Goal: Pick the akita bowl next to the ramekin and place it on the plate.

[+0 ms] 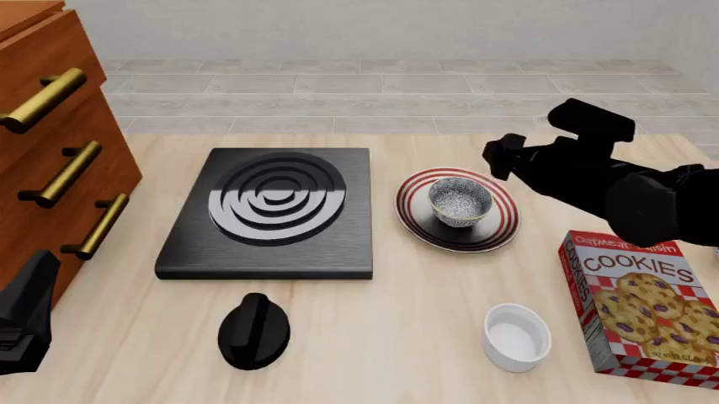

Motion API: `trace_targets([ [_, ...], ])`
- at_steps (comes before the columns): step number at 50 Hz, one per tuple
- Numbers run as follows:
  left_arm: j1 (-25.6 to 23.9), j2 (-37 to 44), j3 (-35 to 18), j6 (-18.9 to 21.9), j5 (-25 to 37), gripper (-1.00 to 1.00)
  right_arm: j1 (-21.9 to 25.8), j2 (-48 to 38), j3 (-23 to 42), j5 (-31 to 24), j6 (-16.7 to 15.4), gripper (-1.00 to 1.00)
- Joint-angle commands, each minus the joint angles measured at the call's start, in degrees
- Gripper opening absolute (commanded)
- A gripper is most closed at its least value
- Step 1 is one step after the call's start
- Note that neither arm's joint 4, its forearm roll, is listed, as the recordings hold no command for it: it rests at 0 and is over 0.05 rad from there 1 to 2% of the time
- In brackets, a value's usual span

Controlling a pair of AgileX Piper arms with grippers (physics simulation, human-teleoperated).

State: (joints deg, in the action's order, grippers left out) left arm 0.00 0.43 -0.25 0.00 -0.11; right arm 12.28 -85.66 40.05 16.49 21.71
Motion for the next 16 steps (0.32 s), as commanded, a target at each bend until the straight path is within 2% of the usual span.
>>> trace_targets([
  [1, 0.0, 0.0, 0.0, 0.0, 0.0, 1.0, -0.2, 3.3, -1.5, -0.9, 0.5, 1.0],
  [16, 0.0, 0.0, 0.0, 0.0, 0.0, 1.0, -0.1, 6.4, -2.9, -1.8, 1.3, 1.0],
])
